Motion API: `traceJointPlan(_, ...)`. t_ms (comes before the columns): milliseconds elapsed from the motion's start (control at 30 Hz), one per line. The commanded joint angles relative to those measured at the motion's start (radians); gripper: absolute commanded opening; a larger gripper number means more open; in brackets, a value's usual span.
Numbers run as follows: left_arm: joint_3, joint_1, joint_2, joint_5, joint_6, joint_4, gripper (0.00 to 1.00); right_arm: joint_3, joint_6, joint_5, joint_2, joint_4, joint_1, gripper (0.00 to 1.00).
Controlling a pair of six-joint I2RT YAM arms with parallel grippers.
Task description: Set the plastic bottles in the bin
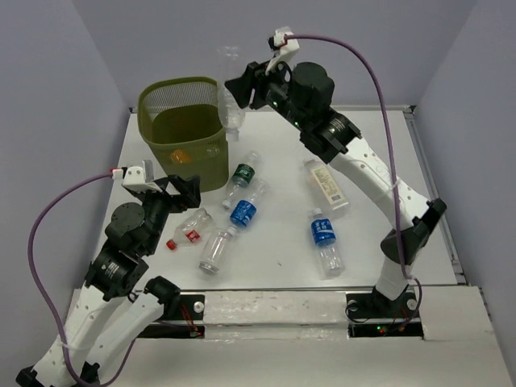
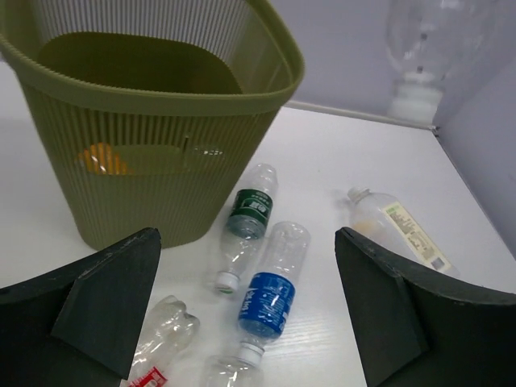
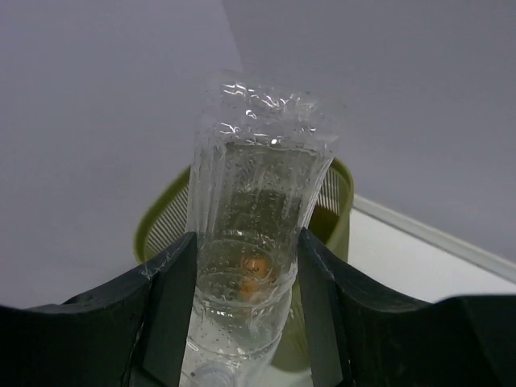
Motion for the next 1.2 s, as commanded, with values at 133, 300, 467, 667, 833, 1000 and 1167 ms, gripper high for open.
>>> traceJointPlan(133, -0.012, 0.102, 0.032, 0.054, 0.024, 0.051, 0.99, 0.452, 0.043, -0.141, 0.373, 0.265, -0.011, 0.30)
traceJointPlan(300, -0.023, 0.108, 0.070, 0.218, 0.047, 0.086, 0.99, 0.570, 0.057, -0.150, 0.539, 0.417, -0.011, 0.37)
traceJointPlan(467, -0.028, 0.108, 0.100, 0.304, 0.074, 0.112, 0.99, 0.516, 0.030, -0.167, 0.487, 0.388, -0.011, 0.82)
traceJointPlan(667, -0.008, 0.106, 0.251, 0.473, 0.083, 0.121, 0.99, 0.099, -0.040, -0.144, 0.168, 0.389, -0.011, 0.76)
traceJointPlan(833, 0.051, 0.065, 0.440, 0.469, 0.053, 0.083, 0.99, -0.418, 0.079, -0.092, -0.221, 0.389, -0.078, 0.71)
traceJointPlan(1000, 0.095, -0.094, 0.562, 0.310, 0.010, 0.080, 0.99, -0.837, 0.200, -0.061, -0.406, 0.382, -0.123, 0.70)
traceJointPlan(1167, 0.172, -0.222, 0.756, 0.078, -0.016, 0.054, 0.99, -1.074, 0.240, 0.025, -0.552, 0.324, -0.146, 0.70)
